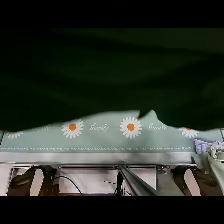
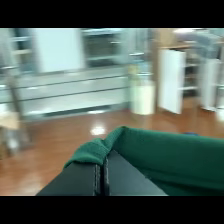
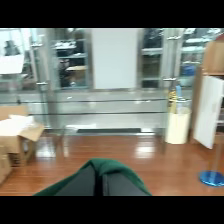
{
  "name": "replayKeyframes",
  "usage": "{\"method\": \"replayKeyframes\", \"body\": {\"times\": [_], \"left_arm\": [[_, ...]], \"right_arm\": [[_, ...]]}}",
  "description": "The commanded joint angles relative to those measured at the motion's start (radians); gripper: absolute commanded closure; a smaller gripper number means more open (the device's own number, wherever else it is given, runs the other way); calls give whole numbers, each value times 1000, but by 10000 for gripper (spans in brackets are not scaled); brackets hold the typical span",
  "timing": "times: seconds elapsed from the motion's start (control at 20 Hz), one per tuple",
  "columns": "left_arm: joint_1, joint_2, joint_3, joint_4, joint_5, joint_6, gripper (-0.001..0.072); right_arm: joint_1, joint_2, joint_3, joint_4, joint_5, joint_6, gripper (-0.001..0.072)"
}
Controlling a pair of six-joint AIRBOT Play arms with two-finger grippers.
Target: Fold the shirts.
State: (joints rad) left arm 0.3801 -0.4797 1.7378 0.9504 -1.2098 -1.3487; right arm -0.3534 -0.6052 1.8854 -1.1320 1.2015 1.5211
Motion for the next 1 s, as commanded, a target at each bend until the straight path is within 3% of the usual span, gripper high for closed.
{"method": "replayKeyframes", "body": {"times": [0.0,0.25,0.35,0.7,0.95], "left_arm": [[0,76,8,148,-147,-91,681],[-1,52,7,247,-478,-112,681],[0,31,7,247,-537,-112,681],[-58,-60,-177,247,-601,-87,682],[-109,-202,-383,246,-495,-74,682]], "right_arm": [[1,35,79,-89,169,70,681],[2,16,101,-305,541,43,681],[13,-4,101,-288,645,37,682],[71,-116,-16,-239,654,14,682],[71,-340,-185,-212,584,-56,682]]}}
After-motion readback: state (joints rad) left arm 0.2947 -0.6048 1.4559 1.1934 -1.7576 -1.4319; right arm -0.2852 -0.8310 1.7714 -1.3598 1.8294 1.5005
